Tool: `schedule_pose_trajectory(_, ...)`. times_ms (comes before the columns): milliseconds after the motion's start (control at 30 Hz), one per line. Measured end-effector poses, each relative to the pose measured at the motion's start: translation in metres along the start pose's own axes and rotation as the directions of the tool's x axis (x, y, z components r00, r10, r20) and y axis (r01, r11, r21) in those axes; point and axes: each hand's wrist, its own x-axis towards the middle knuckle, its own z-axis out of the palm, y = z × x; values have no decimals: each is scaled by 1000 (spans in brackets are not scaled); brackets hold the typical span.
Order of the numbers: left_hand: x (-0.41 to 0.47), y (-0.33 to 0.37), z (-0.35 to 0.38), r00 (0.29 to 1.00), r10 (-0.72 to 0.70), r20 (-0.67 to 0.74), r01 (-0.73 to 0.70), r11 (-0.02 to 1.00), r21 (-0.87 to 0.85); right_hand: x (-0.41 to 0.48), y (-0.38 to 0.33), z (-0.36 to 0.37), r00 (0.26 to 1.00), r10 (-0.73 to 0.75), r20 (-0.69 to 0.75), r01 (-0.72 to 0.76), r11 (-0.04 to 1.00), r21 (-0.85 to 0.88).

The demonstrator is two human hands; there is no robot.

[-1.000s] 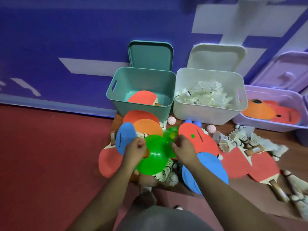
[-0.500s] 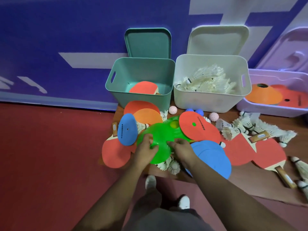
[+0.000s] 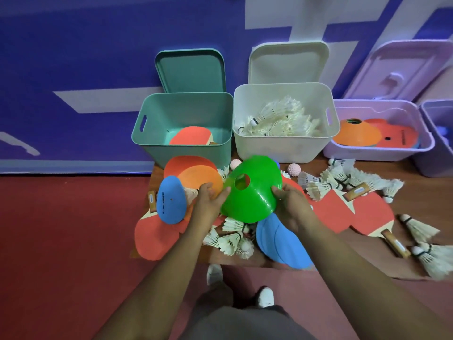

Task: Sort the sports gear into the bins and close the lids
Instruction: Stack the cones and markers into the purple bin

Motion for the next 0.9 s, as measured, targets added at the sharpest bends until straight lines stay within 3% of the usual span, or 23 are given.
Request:
schedule_pose_trajectory(67, -2, 10, 14, 973, -151, 176, 176, 975, -137, -3, -1, -9, 1000, 27, 12, -28, 999, 20)
schedule_pose_trajectory(133, -5, 16, 30, 950, -149, 273, 203, 962, -182, -6, -2, -18, 999, 31, 28, -32, 999, 27)
schedule_pose_trajectory(200, -7, 23, 45, 953, -141, 269, 192, 966, -171, -12, -6, -26, 998, 20, 52, -22, 999, 44)
schedule_pose_trajectory(267, -6, 26, 59, 971, -85, 224, 121, 981, -151, -20, -13, -32, 997, -2, 82, -3, 998, 63)
schedule_pose_trajectory(333, -4, 26, 69, 993, 65, 99, -67, 998, 17, -27, -19, -36, 993, -44, 112, 37, 997, 64)
schedule_pose_trajectory(400, -5, 26, 75, 959, 285, -12, -276, 940, 202, -34, -24, -40, 989, -105, 109, 100, 994, 47)
schedule_pose_trajectory(433, -7, 28, 77, 936, 352, -31, -338, 917, 210, -36, -26, -42, 985, -135, 106, 131, 990, 41)
schedule_pose_trajectory(600, -19, 46, 89, 907, 420, 29, -421, 902, 102, -45, -30, -45, 974, -215, 67, 217, 975, -39)
schedule_pose_trajectory(700, -22, 49, 97, 933, 349, 90, -347, 937, -36, -48, -28, -47, 973, -213, 91, 222, 969, -112)
schedule_pose_trajectory(833, -19, 49, 97, 925, 372, 80, -368, 928, -58, -50, -25, -60, 969, -195, 152, 216, 966, -141)
schedule_pose_trajectory(900, -20, 47, 94, 906, 408, 112, -408, 913, -24, -53, -22, -75, 979, -170, 115, 188, 969, -162)
